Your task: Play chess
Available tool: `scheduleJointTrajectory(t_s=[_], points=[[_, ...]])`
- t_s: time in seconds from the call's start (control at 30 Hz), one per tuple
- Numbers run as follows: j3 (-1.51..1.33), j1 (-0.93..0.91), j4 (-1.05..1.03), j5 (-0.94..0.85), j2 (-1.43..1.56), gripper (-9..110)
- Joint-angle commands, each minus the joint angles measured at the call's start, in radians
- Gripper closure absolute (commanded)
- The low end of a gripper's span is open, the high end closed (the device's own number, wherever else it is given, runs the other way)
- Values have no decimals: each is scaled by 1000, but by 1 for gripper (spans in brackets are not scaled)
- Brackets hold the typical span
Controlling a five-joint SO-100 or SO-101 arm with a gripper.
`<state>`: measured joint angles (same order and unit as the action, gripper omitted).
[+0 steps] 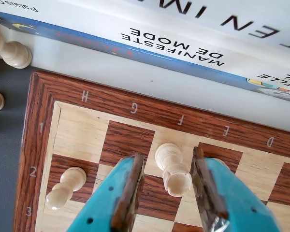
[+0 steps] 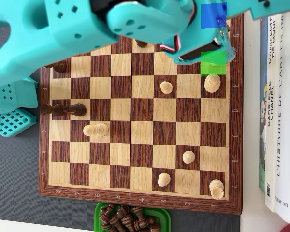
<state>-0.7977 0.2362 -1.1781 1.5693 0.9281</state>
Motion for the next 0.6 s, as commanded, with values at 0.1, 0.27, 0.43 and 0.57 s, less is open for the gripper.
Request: scheduleJointTrajectory(t_s=[0.1, 0.27, 0.43, 0.57], points=[[55, -9, 14, -8, 141, 86], [-52, -18, 40, -5, 247, 86], [-192, -20, 77, 2, 371, 86], [-279, -20, 77, 3, 459, 86]])
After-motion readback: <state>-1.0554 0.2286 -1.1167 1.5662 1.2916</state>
